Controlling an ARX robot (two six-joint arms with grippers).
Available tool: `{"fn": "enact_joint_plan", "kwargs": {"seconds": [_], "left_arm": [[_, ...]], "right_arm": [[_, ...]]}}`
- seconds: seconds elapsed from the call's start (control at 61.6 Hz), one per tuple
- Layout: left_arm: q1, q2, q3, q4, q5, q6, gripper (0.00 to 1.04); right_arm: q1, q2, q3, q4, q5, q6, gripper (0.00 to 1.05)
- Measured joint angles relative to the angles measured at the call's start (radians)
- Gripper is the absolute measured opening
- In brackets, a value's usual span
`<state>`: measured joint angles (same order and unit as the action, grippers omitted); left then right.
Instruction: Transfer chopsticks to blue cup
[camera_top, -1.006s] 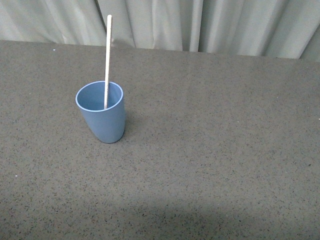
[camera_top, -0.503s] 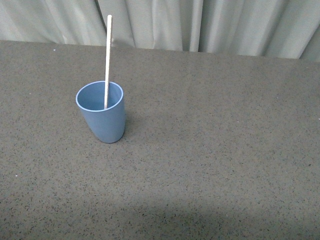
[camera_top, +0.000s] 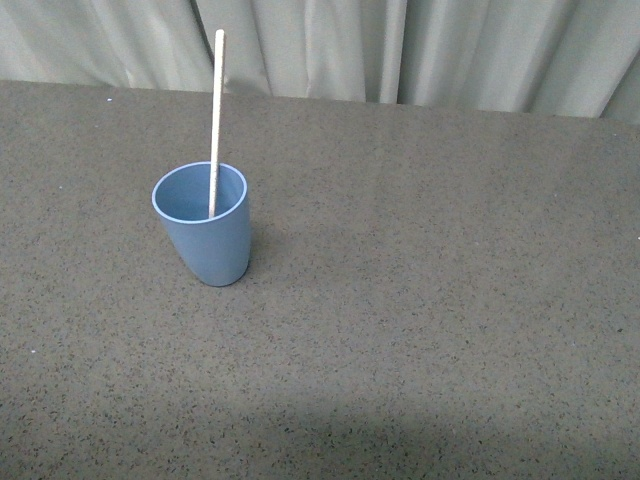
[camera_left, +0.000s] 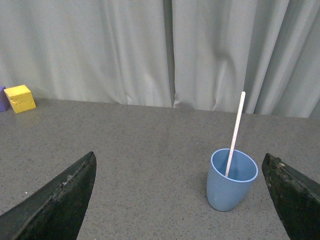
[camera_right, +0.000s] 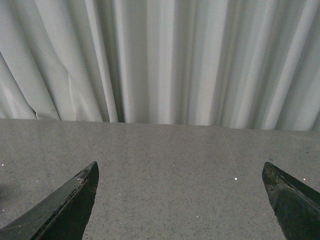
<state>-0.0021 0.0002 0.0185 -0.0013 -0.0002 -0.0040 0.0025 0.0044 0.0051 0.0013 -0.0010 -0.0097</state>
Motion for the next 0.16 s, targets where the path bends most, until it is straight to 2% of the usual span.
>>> {"fn": "enact_joint_plan", "kwargs": {"seconds": [0.162], "left_arm": [[0.000,0.000,0.000,0.000,0.000,0.000,0.98]], "right_arm": [[0.000,0.000,0.000,0.000,0.000,0.000,0.95]]}}
